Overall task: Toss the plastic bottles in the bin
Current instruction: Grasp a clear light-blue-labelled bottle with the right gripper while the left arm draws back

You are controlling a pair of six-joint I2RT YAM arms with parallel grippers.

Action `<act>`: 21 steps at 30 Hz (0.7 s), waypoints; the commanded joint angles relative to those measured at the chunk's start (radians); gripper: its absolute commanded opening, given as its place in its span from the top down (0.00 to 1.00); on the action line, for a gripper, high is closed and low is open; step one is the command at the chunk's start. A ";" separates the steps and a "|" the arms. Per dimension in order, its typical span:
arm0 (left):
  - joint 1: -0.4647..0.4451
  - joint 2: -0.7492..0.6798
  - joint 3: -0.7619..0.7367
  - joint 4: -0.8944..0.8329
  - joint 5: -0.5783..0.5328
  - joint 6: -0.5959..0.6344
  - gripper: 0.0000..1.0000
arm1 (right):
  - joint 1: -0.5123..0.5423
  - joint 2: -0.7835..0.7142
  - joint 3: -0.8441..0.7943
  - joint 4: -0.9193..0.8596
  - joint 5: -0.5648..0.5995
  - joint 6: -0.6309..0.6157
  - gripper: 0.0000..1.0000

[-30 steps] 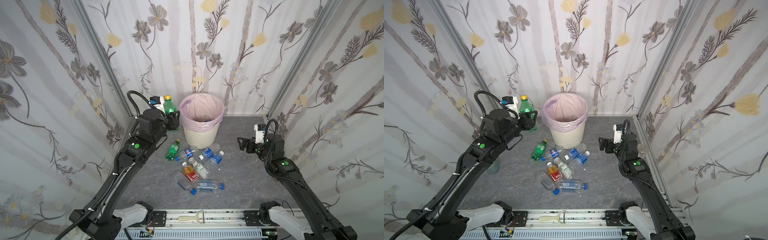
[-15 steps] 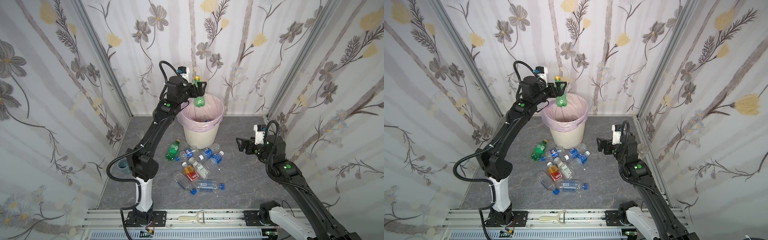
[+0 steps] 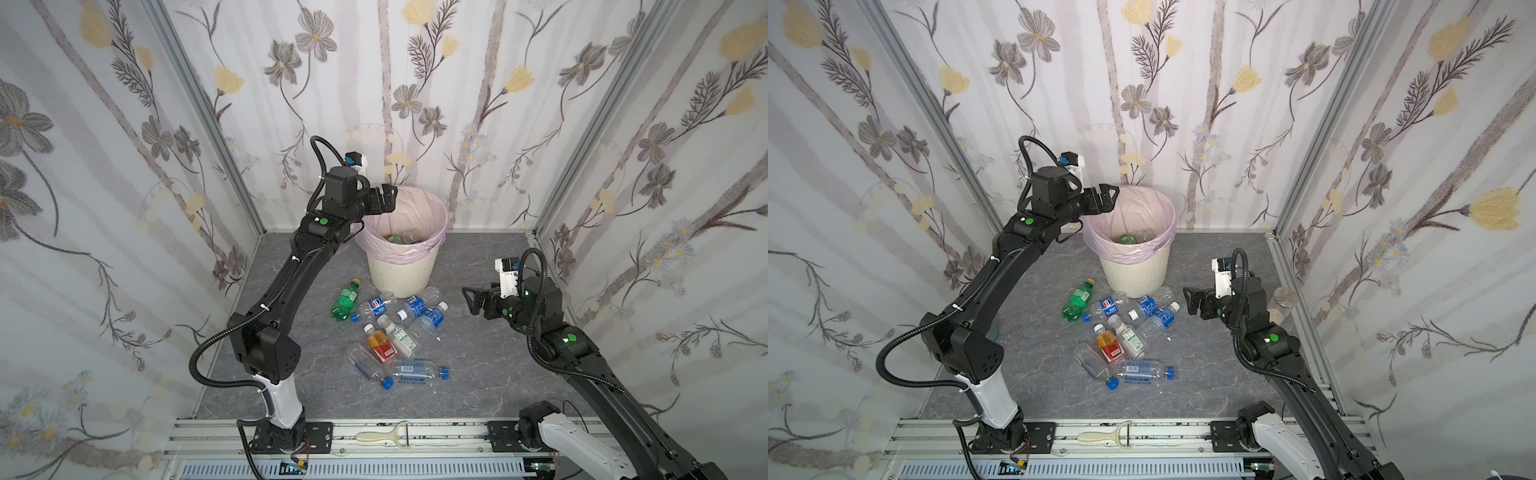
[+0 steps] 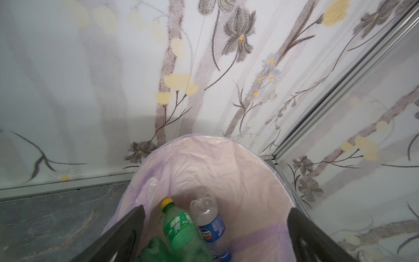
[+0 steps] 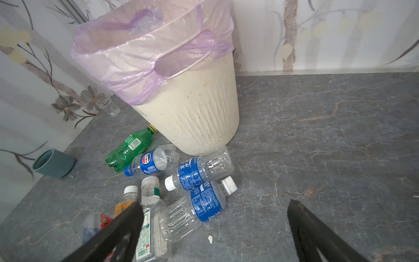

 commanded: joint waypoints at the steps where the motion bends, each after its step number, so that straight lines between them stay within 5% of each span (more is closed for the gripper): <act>1: 0.020 -0.038 -0.037 0.011 -0.023 0.013 0.00 | 0.032 0.015 -0.002 0.047 -0.040 -0.034 0.00; 12: 0.166 -0.248 -0.348 0.032 0.073 -0.064 0.00 | 0.230 0.046 -0.103 -0.052 -0.037 -0.053 0.05; 21: 0.235 -0.565 -0.742 0.098 -0.192 -0.157 0.00 | 0.434 0.188 -0.076 -0.037 -0.055 -0.164 0.07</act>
